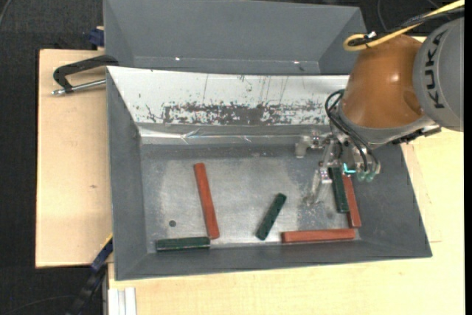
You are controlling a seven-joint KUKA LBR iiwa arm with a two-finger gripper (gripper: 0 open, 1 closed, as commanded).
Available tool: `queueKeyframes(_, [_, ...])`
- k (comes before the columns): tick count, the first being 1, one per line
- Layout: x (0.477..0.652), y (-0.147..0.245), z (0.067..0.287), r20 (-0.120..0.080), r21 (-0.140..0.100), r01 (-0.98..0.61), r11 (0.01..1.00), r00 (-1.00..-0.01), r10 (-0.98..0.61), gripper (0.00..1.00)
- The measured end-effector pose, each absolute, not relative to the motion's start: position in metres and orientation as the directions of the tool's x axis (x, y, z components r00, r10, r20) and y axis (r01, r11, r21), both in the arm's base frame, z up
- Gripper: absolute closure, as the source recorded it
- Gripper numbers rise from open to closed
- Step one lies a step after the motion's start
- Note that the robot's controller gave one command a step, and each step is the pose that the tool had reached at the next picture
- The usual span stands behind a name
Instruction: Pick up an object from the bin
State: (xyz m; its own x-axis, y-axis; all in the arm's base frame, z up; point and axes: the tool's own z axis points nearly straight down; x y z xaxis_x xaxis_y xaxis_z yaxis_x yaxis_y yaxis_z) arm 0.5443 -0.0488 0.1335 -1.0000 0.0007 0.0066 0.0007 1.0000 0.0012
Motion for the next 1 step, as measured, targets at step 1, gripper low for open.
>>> queueKeyframes(1, [0.5177,0.0153,0.0678,0.007,0.003,0.097,0.995,-0.995,0.097,0.0])
